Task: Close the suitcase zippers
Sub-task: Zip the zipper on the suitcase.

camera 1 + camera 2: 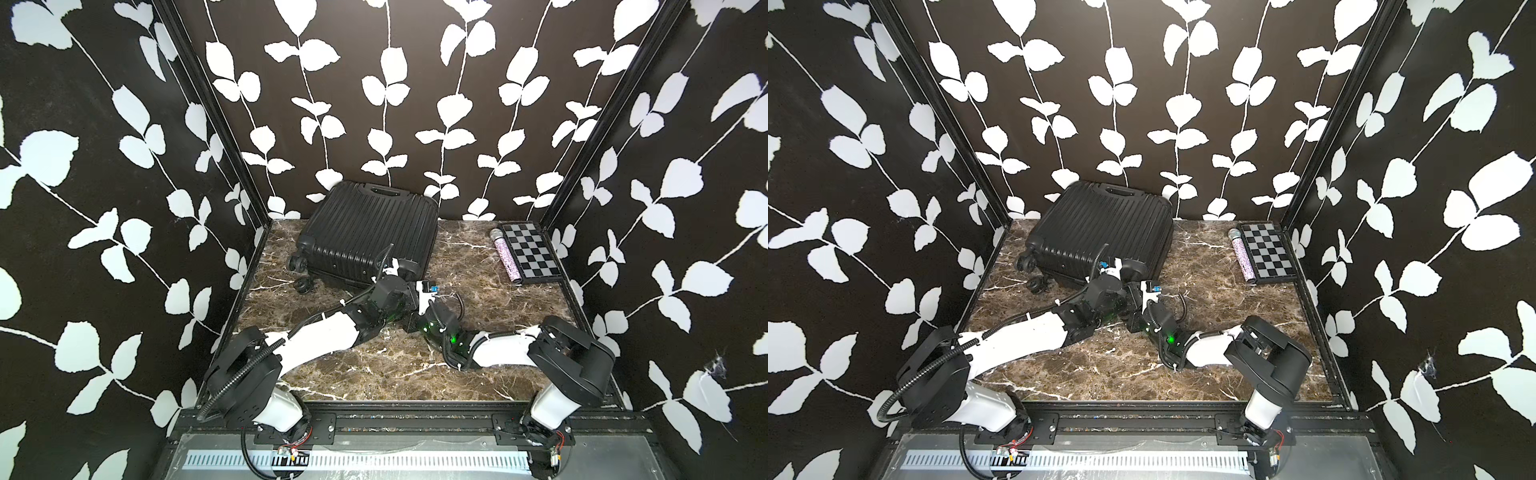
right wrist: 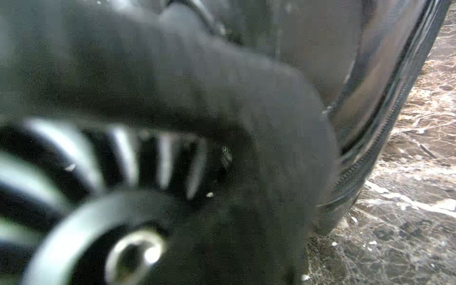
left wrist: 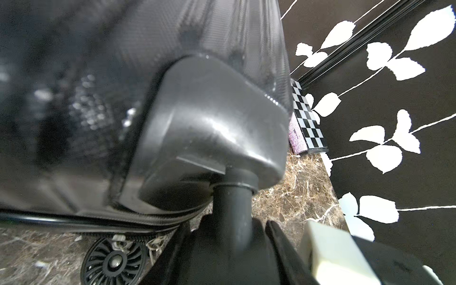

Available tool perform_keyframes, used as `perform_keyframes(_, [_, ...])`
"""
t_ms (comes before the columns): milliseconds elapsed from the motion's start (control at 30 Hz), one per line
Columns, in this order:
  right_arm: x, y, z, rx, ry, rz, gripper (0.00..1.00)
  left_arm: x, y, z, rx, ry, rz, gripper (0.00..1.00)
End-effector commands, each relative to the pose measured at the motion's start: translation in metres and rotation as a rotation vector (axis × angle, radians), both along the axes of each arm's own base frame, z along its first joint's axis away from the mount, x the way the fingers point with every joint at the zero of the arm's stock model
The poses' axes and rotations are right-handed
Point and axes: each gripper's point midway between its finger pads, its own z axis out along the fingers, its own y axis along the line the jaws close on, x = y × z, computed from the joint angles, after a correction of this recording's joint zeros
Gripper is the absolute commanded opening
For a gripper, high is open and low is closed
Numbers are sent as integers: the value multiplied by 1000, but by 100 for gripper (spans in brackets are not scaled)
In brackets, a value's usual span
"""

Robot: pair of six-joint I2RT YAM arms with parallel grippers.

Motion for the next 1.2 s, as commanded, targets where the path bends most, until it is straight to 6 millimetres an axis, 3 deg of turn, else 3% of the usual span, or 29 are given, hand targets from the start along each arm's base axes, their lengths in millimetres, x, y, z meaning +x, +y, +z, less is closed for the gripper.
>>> perform_keyframes(0, [-62,66,27,55,-54,345,0,-5,-38,55,-199,-65,-84,0])
perform_keyframes(100, [-60,62,20,23,-41,323,0,-7,-38,54,-185,-74,-97,0])
perform_keyframes(300, [-53,48,6,-47,-22,257,0,-11,-25,47,-152,-80,-79,17])
perform_keyframes(567, [-48,35,-7,-116,-2,202,32,-19,-19,43,-60,-94,-130,45])
perform_keyframes(767, [-46,23,-10,-162,-2,167,48,-24,-10,39,-5,-100,-145,64])
perform_keyframes(933, [-44,11,-22,-227,5,142,53,-26,9,34,77,-105,-124,66])
perform_keyframes(967, [-44,9,-14,-220,-6,135,54,-27,15,33,104,-107,-115,66])
perform_keyframes(1167, [-38,-16,-20,-339,-22,62,59,-31,51,35,275,-140,-75,66])
